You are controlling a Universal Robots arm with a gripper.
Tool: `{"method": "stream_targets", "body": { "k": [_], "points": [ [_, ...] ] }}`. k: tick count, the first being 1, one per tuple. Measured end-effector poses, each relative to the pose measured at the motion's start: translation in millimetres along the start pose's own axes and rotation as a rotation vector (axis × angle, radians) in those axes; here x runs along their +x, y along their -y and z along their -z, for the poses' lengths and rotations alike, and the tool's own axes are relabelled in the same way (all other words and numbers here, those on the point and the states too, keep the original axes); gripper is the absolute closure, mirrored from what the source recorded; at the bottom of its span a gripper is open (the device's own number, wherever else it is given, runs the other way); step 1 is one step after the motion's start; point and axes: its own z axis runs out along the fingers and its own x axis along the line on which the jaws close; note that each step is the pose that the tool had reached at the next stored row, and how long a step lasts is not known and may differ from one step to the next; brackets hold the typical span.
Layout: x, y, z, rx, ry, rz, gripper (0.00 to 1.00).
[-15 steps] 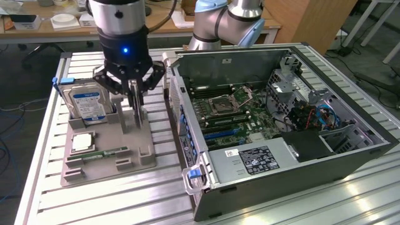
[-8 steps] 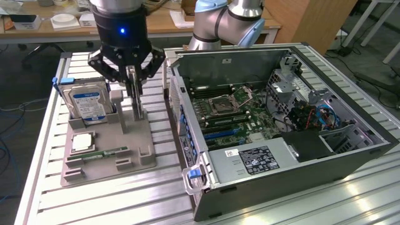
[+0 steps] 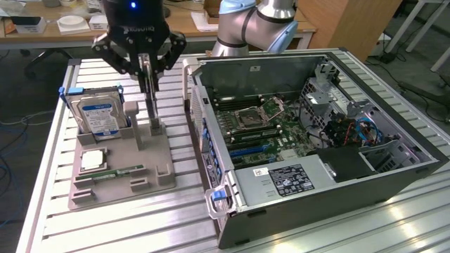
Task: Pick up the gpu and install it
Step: 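Pick up the gpu and move the gpu toward the slot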
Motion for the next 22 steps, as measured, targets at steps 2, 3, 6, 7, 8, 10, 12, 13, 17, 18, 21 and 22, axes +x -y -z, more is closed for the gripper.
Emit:
{"method": "stream_targets", "body": {
  "k": [2, 3, 6, 7, 8, 10, 12, 13, 17, 18, 21, 22],
  "points": [
    [-0.2, -0.3, 8.9, -0.0001, 0.0001, 0.000, 0.73],
    [-0.3, -0.4, 13.4, -0.0001, 0.0001, 0.000, 0.73],
    [-0.6, -0.8, 26.1, -0.0001, 0.0000, 0.000, 0.73],
    [-0.9, -0.8, 27.5, 0.0000, -0.0001, 0.000, 0.73],
    [-2.9, -0.8, 27.6, -0.0002, 0.0001, 0.000, 0.73],
    [-10.1, -0.8, 27.6, -0.0001, 0.0000, 0.000, 0.73],
    [-17.6, -0.8, 27.3, -0.0008, 0.0001, 0.000, 0.73],
    [-21.4, -0.8, 27.3, -0.0018, 0.0001, 0.000, 0.73],
    [-37.7, -0.8, 27.0, -0.0064, -0.0002, -0.001, 0.73],
    [-42.0, -0.8, 26.9, -0.0069, -0.0003, 0.000, 0.73],
    [-54.8, -0.8, 26.7, -0.0071, -0.0004, -0.001, 0.73],
    [-59.2, -0.8, 26.6, -0.0071, -0.0004, -0.001, 0.73]
  ]
}}
